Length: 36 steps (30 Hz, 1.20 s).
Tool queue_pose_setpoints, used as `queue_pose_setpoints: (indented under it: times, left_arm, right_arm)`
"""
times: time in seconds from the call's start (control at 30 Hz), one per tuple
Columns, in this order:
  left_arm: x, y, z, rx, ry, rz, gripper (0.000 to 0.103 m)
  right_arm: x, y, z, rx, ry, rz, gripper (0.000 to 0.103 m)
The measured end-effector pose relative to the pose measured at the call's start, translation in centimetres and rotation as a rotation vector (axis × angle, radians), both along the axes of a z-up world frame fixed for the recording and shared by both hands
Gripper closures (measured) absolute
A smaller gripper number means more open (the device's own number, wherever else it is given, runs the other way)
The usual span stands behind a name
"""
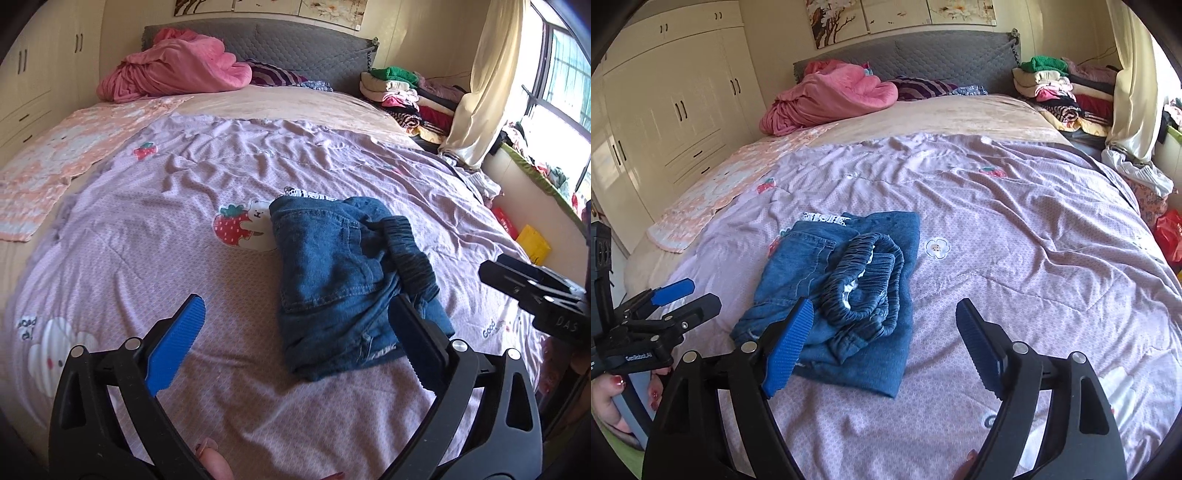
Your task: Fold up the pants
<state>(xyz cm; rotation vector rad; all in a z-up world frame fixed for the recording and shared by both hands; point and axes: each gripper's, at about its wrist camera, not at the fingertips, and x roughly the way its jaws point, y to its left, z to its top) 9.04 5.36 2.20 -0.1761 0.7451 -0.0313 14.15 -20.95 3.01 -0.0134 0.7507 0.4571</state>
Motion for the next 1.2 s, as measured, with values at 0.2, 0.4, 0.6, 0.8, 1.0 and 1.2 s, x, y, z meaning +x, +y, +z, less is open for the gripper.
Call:
queue_pose_setpoints:
  times: [0.2,0.4,0.6,0.8,1.0,1.2]
  left_arm:
    - [-1.4,-0.1,0.4,0.011,-0.009,0.003,0.01]
    - [-3.1,-0.2,1.0,0.021,-0.021,0.005,0.01]
    - [-4.9,-0.4,1.1,0.03,-0.024,0.007,0.01]
    - [-6.7,-1.0,0.6,0.033,-0.021,0.008,0.01]
    - [-8.3,-2.1,-0.6,0.037,0.0,-0.014,0.01]
    - [-9.3,-3.0,-1.7,0.054,0.015,-0.028,0.01]
  right_arm:
    - [-1.8,-0.5,1.0,0.011,-0.032,-0.002,0.006]
    - [-3.8,-0.6,1.7,0.007,-0.048,0.01,0.005]
    - [-5.8,-0.7,1.5,-0.018,-0.057,0.004,0.005]
    - [-7.5,-1.8,1.0,-0.011,-0.044,-0.014,0.005]
    - [-8.8,-2.6,0.0,-0.017,-0.028,-0.024,0.005]
    - [-10.1,-3.0,-1.1,-0.024,-0.014,-0.039,0.005]
